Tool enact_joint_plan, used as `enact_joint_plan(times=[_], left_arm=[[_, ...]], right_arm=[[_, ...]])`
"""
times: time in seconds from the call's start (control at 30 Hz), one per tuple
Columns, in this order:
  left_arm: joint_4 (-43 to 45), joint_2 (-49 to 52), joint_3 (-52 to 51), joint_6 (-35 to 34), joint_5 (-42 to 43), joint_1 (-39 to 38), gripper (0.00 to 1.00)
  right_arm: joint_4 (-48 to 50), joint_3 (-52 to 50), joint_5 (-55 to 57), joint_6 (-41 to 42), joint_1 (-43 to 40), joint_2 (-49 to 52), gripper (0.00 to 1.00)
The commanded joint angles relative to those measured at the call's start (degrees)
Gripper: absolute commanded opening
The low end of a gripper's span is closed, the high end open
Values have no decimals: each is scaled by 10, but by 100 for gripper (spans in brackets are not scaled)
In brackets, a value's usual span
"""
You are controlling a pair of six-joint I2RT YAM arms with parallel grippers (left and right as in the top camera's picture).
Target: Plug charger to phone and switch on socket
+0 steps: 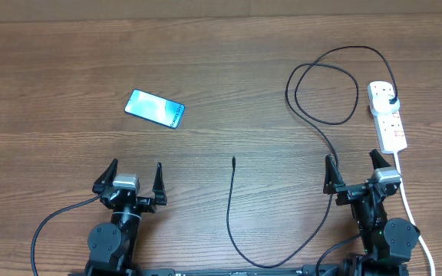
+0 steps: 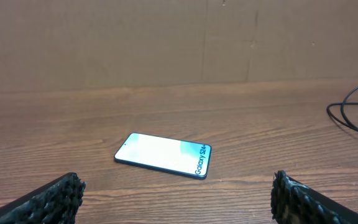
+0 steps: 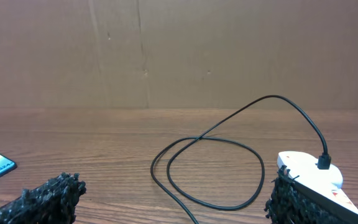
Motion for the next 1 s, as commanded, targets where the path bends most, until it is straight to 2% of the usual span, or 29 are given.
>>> enact_joint_plan(times=[0.0,0.97], left_arm=[[1,-2,-2,11,-4,3,100],[-11,-2,21,8,16,3,100]], right_arm=[[3,-6,6,2,4,-5,100],[3,-6,6,2,4,-5,100]])
